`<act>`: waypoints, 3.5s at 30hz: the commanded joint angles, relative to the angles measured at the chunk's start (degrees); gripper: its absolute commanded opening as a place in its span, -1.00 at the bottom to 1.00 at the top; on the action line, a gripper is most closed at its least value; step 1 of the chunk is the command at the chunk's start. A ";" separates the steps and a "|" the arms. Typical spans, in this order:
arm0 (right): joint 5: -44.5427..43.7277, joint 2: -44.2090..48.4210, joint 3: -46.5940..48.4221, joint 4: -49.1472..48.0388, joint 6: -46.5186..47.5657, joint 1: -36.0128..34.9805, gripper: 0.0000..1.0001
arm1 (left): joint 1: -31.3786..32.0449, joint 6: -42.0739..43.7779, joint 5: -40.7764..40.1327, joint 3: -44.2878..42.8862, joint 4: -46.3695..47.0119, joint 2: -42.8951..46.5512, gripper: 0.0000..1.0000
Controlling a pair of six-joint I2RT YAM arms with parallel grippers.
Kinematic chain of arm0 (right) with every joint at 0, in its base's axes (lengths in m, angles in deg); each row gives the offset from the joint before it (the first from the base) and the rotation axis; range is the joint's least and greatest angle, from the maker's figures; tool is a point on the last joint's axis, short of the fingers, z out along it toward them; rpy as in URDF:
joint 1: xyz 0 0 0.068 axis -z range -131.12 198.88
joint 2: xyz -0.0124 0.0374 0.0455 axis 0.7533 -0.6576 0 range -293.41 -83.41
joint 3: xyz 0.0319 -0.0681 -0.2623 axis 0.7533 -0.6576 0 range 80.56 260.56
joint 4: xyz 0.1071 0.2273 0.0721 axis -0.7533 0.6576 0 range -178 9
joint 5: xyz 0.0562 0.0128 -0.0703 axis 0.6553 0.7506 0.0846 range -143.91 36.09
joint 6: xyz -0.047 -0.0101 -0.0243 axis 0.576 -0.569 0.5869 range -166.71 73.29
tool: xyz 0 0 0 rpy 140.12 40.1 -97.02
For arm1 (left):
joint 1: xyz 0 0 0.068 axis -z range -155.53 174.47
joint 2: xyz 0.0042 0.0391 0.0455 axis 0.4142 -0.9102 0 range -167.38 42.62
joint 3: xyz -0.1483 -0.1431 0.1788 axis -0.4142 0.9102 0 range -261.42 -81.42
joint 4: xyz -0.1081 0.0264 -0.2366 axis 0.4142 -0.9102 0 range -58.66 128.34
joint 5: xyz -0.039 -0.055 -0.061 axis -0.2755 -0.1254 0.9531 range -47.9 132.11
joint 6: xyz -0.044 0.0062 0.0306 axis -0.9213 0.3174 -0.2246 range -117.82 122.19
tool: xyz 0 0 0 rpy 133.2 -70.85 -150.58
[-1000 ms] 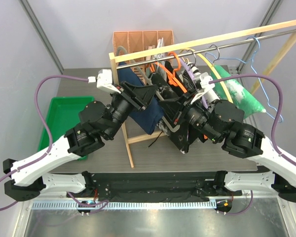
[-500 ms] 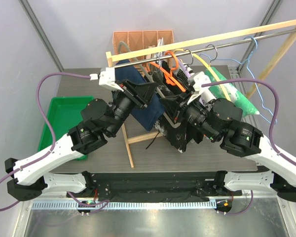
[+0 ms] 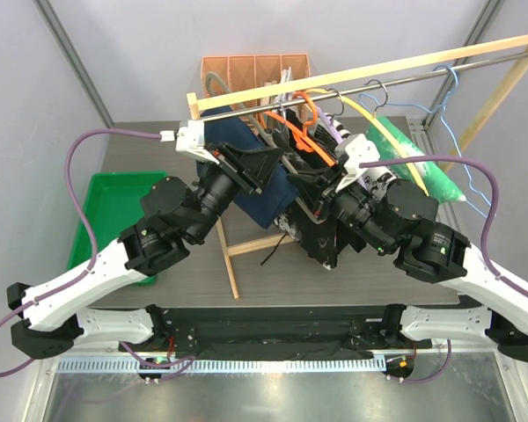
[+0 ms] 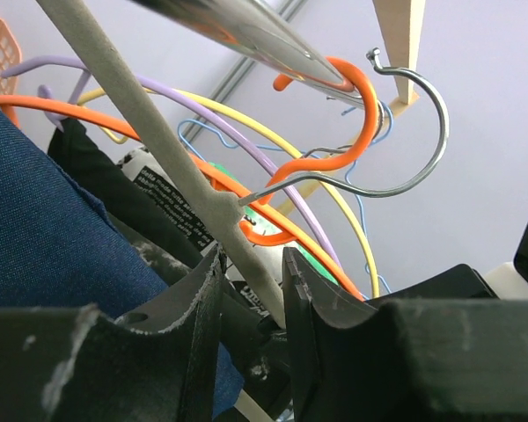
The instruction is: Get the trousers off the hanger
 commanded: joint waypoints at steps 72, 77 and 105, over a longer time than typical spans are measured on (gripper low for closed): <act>-5.86 3.51 7.34 24.04 -58.73 -1.28 -0.98 | 41.44 3.91 -42.75 -17.67 -51.17 -13.50 0.02; -6.65 3.34 6.64 22.81 -59.52 -1.28 -0.97 | 40.83 3.32 -43.45 -20.04 -51.85 -16.67 0.22; -7.44 3.34 2.86 17.36 -65.68 -1.28 -0.98 | 28.43 -11.55 -43.72 -14.68 -61.53 -13.60 -0.03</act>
